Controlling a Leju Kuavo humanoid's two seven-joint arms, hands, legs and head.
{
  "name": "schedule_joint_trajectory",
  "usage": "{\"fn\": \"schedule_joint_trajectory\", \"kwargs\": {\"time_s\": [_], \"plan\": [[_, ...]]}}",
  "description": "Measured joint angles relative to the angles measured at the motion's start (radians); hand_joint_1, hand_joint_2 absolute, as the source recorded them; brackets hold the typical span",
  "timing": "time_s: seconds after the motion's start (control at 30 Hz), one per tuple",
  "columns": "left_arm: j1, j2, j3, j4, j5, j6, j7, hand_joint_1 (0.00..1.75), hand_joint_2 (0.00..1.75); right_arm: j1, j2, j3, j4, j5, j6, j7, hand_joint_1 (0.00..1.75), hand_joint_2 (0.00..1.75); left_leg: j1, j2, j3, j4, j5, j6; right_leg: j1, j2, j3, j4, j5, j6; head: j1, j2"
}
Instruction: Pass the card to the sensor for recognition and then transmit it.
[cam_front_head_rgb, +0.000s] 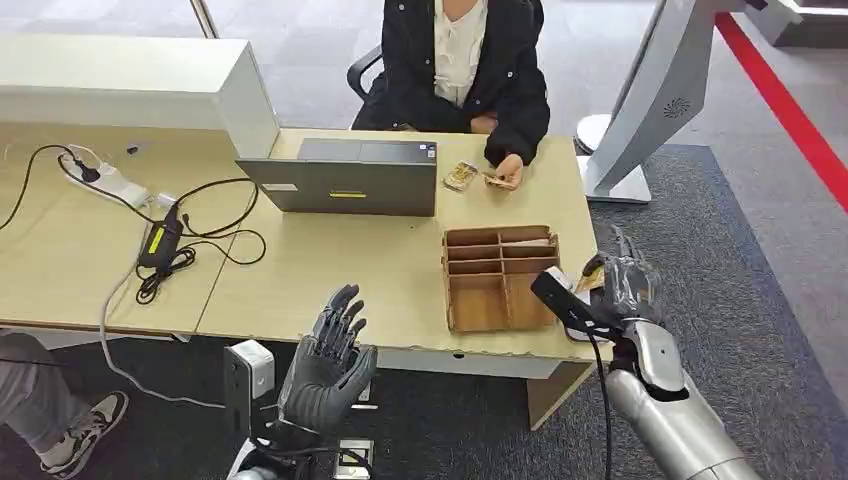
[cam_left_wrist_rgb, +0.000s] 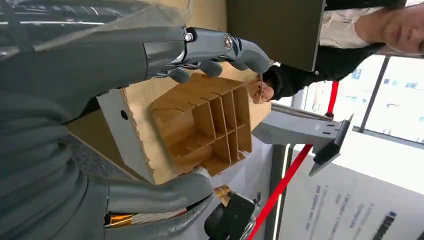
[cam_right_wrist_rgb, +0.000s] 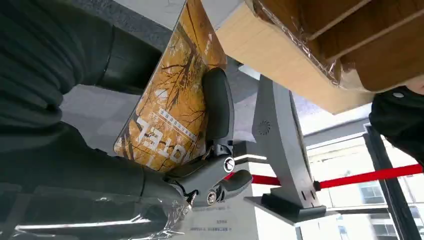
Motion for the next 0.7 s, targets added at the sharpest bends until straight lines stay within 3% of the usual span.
{"fn": "schedule_joint_trajectory", "kwargs": {"time_s": [0.1,0.43,0.57,0.7], "plan": [[0.003,0.0,0.0,0.0,-0.003,-0.003,0.001,0.0,1.75,0.002,0.005,0.001,0.012,-0.008,-0.015,-0.01,1.75,1.75,0.0,0.0,0.0,0.0,0.0,0.0,0.0,0.0,0.0,0.0,0.0,0.0,0.0,0.0],[0.004,0.0,0.0,0.0,-0.016,-0.003,0.006,0.0,1.75,0.03,0.025,-0.015,-0.069,-0.125,-0.173,-0.116,1.75,1.75,0.0,0.0,0.0,0.0,0.0,0.0,0.0,0.0,0.0,0.0,0.0,0.0,0.0,0.0],[0.003,-0.001,0.0,0.002,-0.019,-0.008,0.006,0.0,1.75,0.032,0.04,-0.019,-0.132,-0.214,-0.205,-0.172,1.75,1.75,0.0,0.0,0.0,0.0,0.0,0.0,0.0,0.0,0.0,0.0,0.0,0.0,0.0,0.0],[0.0,-0.007,-0.001,0.01,-0.019,-0.019,0.006,0.0,1.75,0.03,0.052,-0.019,-0.173,-0.235,-0.204,-0.18,1.75,1.75,0.0,0.0,0.0,0.0,0.0,0.0,0.0,0.0,0.0,0.0,0.0,0.0,0.0,0.0]]}}
